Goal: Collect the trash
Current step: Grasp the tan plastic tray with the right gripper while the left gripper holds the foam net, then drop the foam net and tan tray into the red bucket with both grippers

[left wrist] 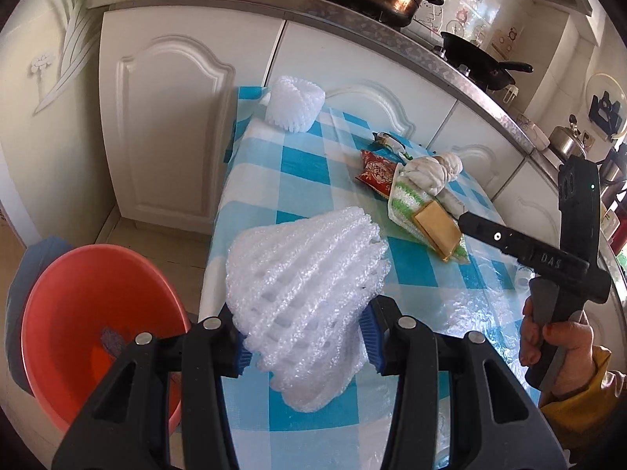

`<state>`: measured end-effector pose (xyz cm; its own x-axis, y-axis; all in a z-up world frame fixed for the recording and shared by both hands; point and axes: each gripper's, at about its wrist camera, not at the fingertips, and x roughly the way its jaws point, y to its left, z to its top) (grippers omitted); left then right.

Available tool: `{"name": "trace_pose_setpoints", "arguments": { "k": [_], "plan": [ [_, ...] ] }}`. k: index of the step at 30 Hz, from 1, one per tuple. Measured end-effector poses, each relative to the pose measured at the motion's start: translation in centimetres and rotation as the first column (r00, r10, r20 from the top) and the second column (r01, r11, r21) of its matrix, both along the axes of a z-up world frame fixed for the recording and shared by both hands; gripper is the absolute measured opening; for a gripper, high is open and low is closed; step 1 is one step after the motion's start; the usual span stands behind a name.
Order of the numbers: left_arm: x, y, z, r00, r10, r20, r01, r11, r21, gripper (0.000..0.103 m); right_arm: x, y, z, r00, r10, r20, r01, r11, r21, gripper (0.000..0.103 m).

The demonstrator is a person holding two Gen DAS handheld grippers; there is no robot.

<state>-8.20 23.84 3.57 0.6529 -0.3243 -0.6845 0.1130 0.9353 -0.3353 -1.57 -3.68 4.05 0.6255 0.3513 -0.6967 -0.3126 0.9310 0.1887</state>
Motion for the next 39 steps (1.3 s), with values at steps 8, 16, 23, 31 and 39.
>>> {"name": "trace_pose_setpoints", "arguments": {
  "k": [8, 16, 23, 31, 39],
  "plan": [
    [0.0, -0.2, -0.8, 1.0, -0.019, -0.016, 0.018, 0.999, -0.028, 0.047, 0.5, 1.9, -2.4, 0.999, 0.031, 0.016, -0.027, 0.98, -0.196, 0.082],
    [-0.2, -0.1, -0.9, 1.0, -0.02, -0.014, 0.019, 0.999, -0.031, 0.047, 0.3, 2.2, -2.8, 0.998, 0.022, 0.051, -0.007, 0.962, -0.272, 0.068],
    [-0.5, 0.0, -0.8, 1.0, -0.011, -0.011, 0.01, 1.0, -0.028, 0.047, -0.3, 1.7, -2.5, 0.998, 0.009, 0.063, 0.007, 0.97, -0.242, 0.066],
    [-1.2, 0.5, -0.2, 1.0, 0.007, 0.006, -0.007, 1.0, -0.019, 0.047, -1.6, 1.6, -0.6, 0.997, 0.002, 0.075, 0.01, 0.989, -0.151, 0.065],
    [-2.6, 2.6, 0.5, 0.997, 0.069, 0.024, -0.069, 0.998, -0.005, 0.048, -3.0, 4.8, 1.8, 0.992, 0.078, 0.099, -0.067, 0.992, -0.108, 0.065]
  ]
}}
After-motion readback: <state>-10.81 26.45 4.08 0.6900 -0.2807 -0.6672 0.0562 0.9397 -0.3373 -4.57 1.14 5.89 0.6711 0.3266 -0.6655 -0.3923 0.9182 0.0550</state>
